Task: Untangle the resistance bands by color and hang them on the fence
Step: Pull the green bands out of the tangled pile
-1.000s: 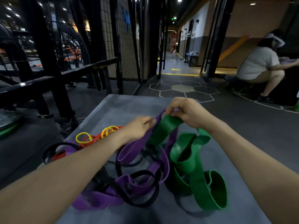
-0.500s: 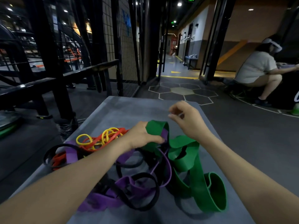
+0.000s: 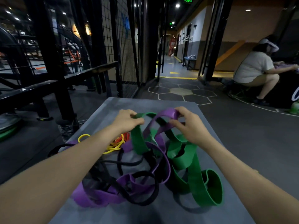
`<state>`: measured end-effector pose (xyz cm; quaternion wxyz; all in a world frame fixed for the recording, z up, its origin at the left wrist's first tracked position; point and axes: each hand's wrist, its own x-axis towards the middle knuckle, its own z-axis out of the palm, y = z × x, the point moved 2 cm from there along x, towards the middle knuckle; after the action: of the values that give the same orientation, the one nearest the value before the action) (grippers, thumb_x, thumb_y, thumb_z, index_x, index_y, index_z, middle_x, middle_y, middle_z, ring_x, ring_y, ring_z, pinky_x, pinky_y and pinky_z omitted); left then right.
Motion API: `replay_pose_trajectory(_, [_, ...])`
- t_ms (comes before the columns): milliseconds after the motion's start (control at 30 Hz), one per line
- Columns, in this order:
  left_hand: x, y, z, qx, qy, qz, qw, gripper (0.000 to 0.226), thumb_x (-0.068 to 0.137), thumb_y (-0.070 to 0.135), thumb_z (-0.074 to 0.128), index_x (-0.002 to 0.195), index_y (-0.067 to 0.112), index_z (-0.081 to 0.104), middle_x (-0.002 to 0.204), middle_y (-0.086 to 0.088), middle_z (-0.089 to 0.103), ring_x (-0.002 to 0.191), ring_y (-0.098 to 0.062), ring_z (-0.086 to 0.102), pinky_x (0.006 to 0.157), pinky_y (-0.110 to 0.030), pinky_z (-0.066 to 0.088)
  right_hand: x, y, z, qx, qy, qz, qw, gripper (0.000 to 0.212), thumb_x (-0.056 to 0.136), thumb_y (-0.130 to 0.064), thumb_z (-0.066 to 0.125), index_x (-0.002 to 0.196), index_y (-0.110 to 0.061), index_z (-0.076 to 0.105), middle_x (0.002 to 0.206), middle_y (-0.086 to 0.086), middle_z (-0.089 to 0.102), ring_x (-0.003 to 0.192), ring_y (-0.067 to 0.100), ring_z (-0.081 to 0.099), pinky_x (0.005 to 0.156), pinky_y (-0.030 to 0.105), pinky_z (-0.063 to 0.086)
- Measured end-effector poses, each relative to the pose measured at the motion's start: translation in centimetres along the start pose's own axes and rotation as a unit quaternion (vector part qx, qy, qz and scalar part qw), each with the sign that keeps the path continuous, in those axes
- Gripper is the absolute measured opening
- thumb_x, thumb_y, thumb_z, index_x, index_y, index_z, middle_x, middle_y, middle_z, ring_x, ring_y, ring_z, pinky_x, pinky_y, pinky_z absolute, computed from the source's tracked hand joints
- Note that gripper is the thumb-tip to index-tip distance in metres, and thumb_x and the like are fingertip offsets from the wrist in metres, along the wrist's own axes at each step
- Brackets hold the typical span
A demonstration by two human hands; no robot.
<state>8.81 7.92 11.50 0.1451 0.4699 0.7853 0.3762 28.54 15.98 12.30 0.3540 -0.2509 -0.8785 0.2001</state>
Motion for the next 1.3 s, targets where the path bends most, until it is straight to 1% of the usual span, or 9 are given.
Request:
replay_pose_trajectory(133, [-0.2, 0.6, -0.3, 0.135, 0.082, 0.016, 0.987, 0.07, 0.078, 0.03, 0.072, 0.136, 0.013, 0.036, 0.135, -0.013, 0.028, 0.125, -0.031, 0.036, 0.104, -0.036, 0.034, 0.3, -0.3, -3.1, 0.052, 0.056, 0.011, 0.997, 0.016, 0.088, -0.022, 0.061, 0.1, -0.013, 0.058, 0.088, -0.009, 0.061, 0.087, 0.007, 0.055, 0.068, 0.001, 0.037])
replay_pose_trajectory(300, [-2.9, 4.8, 3.4, -0.053, -0.108, 0.181, 0.976, 0.091, 0.068, 0.014, 0.081, 0.141, 0.018, 0.028, 0.136, 0.001, 0.039, 0.127, -0.012, 0.039, 0.099, -0.015, 0.03, 1.0, -2.7, -4.3, 0.098, 0.061, -0.029, 0.993, 0.01, 0.087, -0.022, 0.062, 0.096, -0.023, 0.056, 0.085, -0.017, 0.059, 0.085, 0.0, 0.056, 0.078, 0.01, 0.042])
replay_pose_trajectory(400, [-3.6, 5.7, 5.2, -0.126, -0.134, 0.152, 0.971, 0.067, 0.074, 0.01, 0.076, 0.131, 0.009, 0.041, 0.121, -0.001, 0.053, 0.111, -0.011, 0.049, 0.088, -0.016, 0.037, 1.4, -4.7, -5.1, 0.198, 0.079, -0.039, 0.976, 0.013, 0.088, -0.014, 0.06, 0.091, -0.026, 0.056, 0.081, -0.008, 0.062, 0.079, 0.009, 0.059, 0.079, 0.028, 0.053])
replay_pose_trajectory(500, [-4.4, 7.1, 5.3, -0.262, -0.112, 0.083, 0.955, 0.007, 0.089, 0.014, 0.06, 0.094, 0.01, 0.062, 0.087, -0.001, 0.071, 0.082, -0.015, 0.064, 0.075, -0.023, 0.047, 1.9, -6.4, -7.0, 0.284, 0.12, -0.025, 0.951, 0.01, 0.09, -0.008, 0.057, 0.09, -0.019, 0.057, 0.077, 0.002, 0.061, 0.07, 0.011, 0.059, 0.063, 0.019, 0.054])
replay_pose_trajectory(600, [-4.1, 8.3, 3.0, -0.395, -0.074, 0.046, 0.914, 0.025, 0.095, 0.015, 0.049, 0.071, 0.01, 0.056, 0.048, 0.004, 0.064, 0.045, -0.006, 0.059, 0.056, -0.024, 0.048, 2.0, -6.3, -8.1, 0.294, 0.137, -0.016, 0.946, 0.007, 0.087, -0.013, 0.061, 0.093, -0.018, 0.061, 0.077, -0.005, 0.063, 0.068, 0.002, 0.061, 0.066, 0.02, 0.051])
replay_pose_trajectory(767, [-4.1, 7.8, -2.2, -0.422, 0.013, 0.006, 0.906, 0.034, 0.098, 0.021, 0.045, 0.066, 0.011, 0.051, 0.036, 0.005, 0.053, 0.031, -0.002, 0.048, 0.037, -0.011, 0.039, 1.1, -4.8, -4.7, 0.21, 0.08, 0.054, 0.973, 0.028, 0.084, -0.017, 0.066, 0.111, -0.008, 0.061, 0.085, -0.004, 0.062, 0.079, 0.009, 0.055, 0.079, 0.029, 0.048])
replay_pose_trajectory(1067, [-5.7, 0.2, -11.2, -0.046, 0.184, 0.016, 0.982, 0.018, 0.092, 0.019, 0.05, 0.079, 0.007, 0.053, 0.072, -0.017, 0.06, 0.064, -0.028, 0.059, 0.058, -0.025, 0.044, -0.1, -6.6, 4.9, 0.111, -0.061, 0.066, 0.99, 0.032, 0.083, -0.02, 0.069, 0.107, 0.001, 0.064, 0.091, 0.007, 0.064, 0.084, 0.011, 0.055, 0.071, 0.019, 0.042])
replay_pose_trajectory(1167, [-5.9, -2.2, -13.7, 0.119, 0.221, -0.001, 0.968, 0.026, 0.092, 0.027, 0.048, 0.104, 0.004, 0.054, 0.106, -0.023, 0.063, 0.099, -0.039, 0.059, 0.079, -0.038, 0.044, -0.1, -6.5, 8.2, 0.102, -0.097, 0.08, 0.987, 0.027, 0.08, -0.017, 0.072, 0.101, -0.002, 0.065, 0.086, 0.006, 0.063, 0.083, 0.013, 0.055, 0.08, 0.032, 0.046])
replay_pose_trajectory(1300, [-5.4, -5.8, -14.5, 0.301, 0.234, -0.008, 0.924, 0.029, 0.093, 0.029, 0.047, 0.11, 0.006, 0.045, 0.11, -0.023, 0.061, 0.102, -0.043, 0.057, 0.076, -0.042, 0.042, -0.2, -5.8, 11.9, 0.051, -0.136, 0.082, 0.986, 0.022, 0.078, -0.014, 0.072, 0.094, 0.001, 0.065, 0.081, 0.006, 0.062, 0.079, 0.016, 0.056, 0.078, 0.031, 0.045])
